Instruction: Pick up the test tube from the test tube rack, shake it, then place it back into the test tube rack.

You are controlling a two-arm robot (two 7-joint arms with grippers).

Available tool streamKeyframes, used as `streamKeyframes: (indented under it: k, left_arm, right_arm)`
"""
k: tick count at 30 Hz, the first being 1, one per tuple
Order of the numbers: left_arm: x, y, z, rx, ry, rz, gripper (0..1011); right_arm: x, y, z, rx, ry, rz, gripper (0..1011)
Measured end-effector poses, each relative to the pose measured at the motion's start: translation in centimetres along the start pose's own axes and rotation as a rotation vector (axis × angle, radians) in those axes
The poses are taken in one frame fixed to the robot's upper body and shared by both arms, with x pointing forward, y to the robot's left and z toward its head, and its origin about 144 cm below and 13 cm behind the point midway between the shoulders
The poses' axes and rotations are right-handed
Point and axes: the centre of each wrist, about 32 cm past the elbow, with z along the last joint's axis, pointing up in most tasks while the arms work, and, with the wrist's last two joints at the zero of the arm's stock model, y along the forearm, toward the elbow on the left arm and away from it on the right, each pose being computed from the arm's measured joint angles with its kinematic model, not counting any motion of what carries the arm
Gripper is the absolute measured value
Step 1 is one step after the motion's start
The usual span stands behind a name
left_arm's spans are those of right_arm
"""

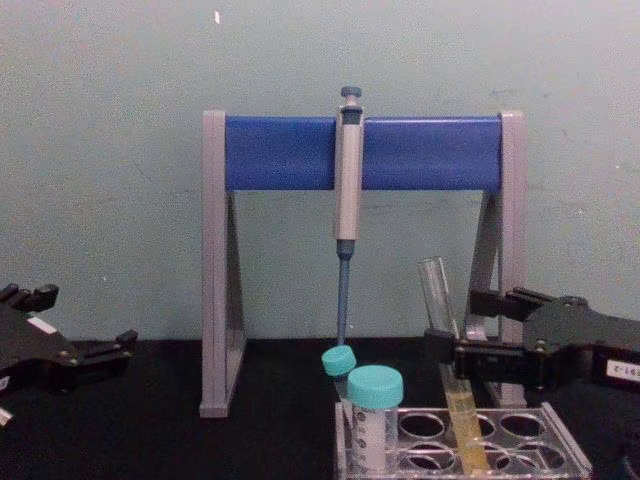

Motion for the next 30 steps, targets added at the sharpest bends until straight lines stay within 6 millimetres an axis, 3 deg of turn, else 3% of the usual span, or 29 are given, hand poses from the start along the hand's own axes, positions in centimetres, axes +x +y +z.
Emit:
streamKeyframes:
  k: [9,19,24,30]
  left_arm:
    - [0.0,0.0,0.0,0.0,0.0,0.0,1001]
    - [0.0,0.0,0.0,0.0,0.0,0.0,1001]
    - [0.0,0.0,0.0,0.0,0.0,0.0,1001]
    - [0.0,0.0,0.0,0.0,0.0,0.0,1001]
  right_arm:
    - [0.0,-0.1,0.2,0.016,-0.007,-0.01,1000]
    - [-0.4,-1.5,2.8,0.228,0.061,-0.275,1000]
    - [-0.7,-1.9,3.4,0.173,0.027,-0.449,1000]
    - [-1.4,-2.1,2.5,0.03,-0.002,-0.553,1000]
